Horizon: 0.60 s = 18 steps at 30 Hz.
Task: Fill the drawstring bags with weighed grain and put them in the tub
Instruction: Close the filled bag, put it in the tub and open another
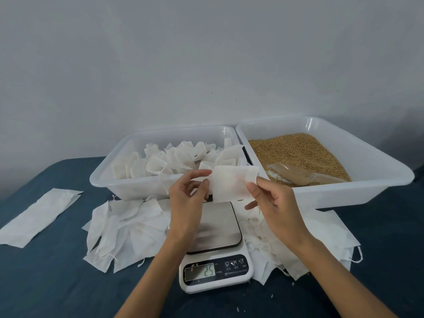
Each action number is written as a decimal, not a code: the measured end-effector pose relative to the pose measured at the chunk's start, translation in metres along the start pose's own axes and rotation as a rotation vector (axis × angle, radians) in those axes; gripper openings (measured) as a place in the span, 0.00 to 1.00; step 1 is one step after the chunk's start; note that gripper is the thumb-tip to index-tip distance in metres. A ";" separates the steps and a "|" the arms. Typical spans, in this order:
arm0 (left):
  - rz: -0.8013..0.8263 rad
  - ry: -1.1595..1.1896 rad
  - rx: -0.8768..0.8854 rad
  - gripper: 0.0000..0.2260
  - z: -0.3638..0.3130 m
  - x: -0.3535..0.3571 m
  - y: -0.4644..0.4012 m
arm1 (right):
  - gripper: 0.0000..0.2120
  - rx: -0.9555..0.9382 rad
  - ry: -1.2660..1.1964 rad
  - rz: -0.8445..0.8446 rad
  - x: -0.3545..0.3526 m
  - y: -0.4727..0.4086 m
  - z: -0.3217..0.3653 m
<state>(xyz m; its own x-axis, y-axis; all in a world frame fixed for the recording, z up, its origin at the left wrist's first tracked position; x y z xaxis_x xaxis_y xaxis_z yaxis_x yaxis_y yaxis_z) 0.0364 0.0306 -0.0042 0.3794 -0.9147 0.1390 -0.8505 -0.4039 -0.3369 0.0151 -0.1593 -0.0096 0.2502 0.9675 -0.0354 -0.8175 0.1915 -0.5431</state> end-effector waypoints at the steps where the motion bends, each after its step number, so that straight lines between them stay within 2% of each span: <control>1: -0.006 -0.028 0.063 0.10 -0.003 0.000 0.002 | 0.16 -0.011 0.009 -0.002 0.000 0.000 0.000; 2: 0.018 -0.076 0.145 0.10 -0.006 0.000 0.004 | 0.16 -0.022 0.021 -0.003 -0.001 0.000 0.000; 3: 0.081 -0.148 0.236 0.14 -0.008 0.001 0.008 | 0.17 -0.032 0.035 -0.002 -0.001 0.000 0.000; 6: 0.338 -0.390 0.437 0.36 -0.006 0.008 0.021 | 0.23 -0.085 0.099 0.029 -0.001 0.000 0.001; 8: 0.383 -0.475 0.501 0.39 0.000 0.015 0.028 | 0.23 -0.127 0.175 0.071 0.001 -0.001 0.003; 12: 0.373 -0.441 0.406 0.36 0.004 0.014 0.028 | 0.20 -0.178 0.317 0.248 0.000 -0.010 0.019; 15: 0.333 -0.460 0.352 0.31 0.003 0.014 0.024 | 0.14 -0.127 0.338 0.445 0.001 -0.018 0.041; 17: 0.281 -0.408 0.290 0.24 0.002 0.014 0.024 | 0.21 -0.101 0.310 0.475 0.000 -0.027 0.053; 18: 0.254 -0.373 0.247 0.21 0.002 0.014 0.024 | 0.22 -0.081 0.278 0.431 -0.004 -0.035 0.059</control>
<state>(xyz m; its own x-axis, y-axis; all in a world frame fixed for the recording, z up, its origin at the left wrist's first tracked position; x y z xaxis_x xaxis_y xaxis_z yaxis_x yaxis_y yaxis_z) 0.0219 0.0083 -0.0126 0.3149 -0.8996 -0.3025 -0.8381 -0.1140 -0.5334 0.0121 -0.1598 0.0587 0.0369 0.8735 -0.4854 -0.8366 -0.2386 -0.4931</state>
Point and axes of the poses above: each hand's wrist, its own y-axis away from the middle knuckle, its own x-axis out of the palm, z = x × y, the point moved 1 cm from there along -y, towards the middle knuckle, and after that the axes turned 13 degrees about -z, right-handed, at the moved point
